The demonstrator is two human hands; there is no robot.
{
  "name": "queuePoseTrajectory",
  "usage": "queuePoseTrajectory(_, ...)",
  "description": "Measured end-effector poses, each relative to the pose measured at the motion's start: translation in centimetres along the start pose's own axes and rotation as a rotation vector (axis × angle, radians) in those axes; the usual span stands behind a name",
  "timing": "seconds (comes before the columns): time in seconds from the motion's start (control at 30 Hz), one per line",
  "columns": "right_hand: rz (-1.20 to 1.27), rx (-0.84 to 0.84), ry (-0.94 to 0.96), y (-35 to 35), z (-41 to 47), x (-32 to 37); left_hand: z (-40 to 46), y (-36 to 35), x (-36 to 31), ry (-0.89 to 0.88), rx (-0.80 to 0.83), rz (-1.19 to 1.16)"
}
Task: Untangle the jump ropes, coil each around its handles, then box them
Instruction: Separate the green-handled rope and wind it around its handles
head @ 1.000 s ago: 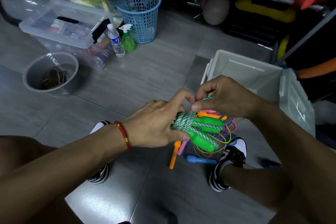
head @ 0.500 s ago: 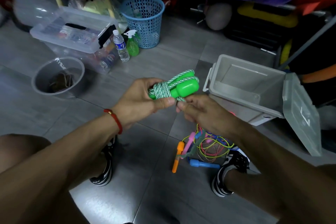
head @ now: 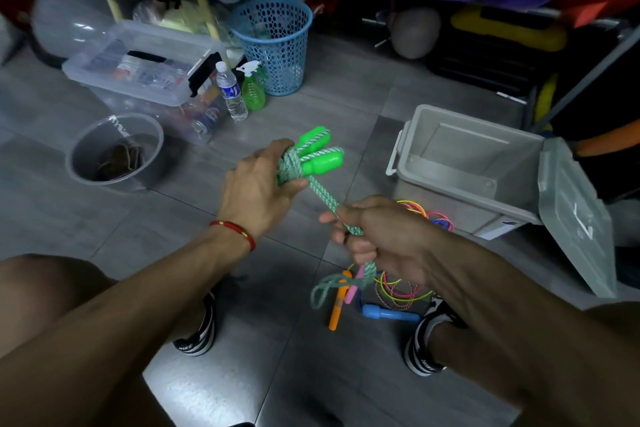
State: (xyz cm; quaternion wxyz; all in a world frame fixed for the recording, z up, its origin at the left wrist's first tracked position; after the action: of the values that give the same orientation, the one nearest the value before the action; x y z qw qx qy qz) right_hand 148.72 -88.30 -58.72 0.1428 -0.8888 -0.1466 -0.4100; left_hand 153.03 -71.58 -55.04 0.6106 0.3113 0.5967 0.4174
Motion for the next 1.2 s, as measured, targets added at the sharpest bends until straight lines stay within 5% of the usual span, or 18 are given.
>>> queuePoseTrajectory(0.23, -0.565, -0.103, 0.232, 1.1, -0.7, 2.5, -1.5, -1.2, -2.2, -0.272, 0.046, 0.282)
queuePoseTrajectory(0.37, -0.576, -0.223, 0.312, 2.9, -0.9, 3.8, -3.7, -2.8, -4.4, -0.478, 0.053, 0.349)
queuePoseTrajectory(0.53, -1.156, -0.228, 0.478, 3.6, -3.0, 6.3, -4.8, -3.5, -6.0, -0.633, 0.143, 0.256)
queuePoseTrajectory(0.77, -0.757, 0.088, 0.454, 5.2, -0.7, 5.2, -4.8, -1.7, -6.2, -0.564, 0.336, -0.069)
queuePoseTrajectory(0.93, -0.652, 0.118, 0.452, 5.8, 0.5, 4.3, -4.6, -1.4, -5.2, -0.464, 0.469, -0.186)
queuePoseTrajectory(1.07, -0.451, 0.183, 0.466, 4.9, 0.9, 3.2, -4.8, -1.3, -4.7, -0.258, 0.678, -0.76)
queuePoseTrajectory(1.2, -0.191, 0.145, 0.467, 3.4, 1.3, 2.1, -3.8, -1.1, -3.2, -0.08, 0.551, -1.006)
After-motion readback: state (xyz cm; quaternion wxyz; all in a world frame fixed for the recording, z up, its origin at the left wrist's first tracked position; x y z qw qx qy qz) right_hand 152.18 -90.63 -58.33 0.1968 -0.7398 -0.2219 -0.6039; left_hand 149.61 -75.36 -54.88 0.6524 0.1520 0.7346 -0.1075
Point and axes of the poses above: each hand's wrist, its own z-axis towards the middle knuckle, its own y-axis out of the back of the hand, x = y × z, the point moved 8 cm from there along z, towards the middle knuckle, and after that the axes turned 2 degrees about y, right-handed, at the moved point
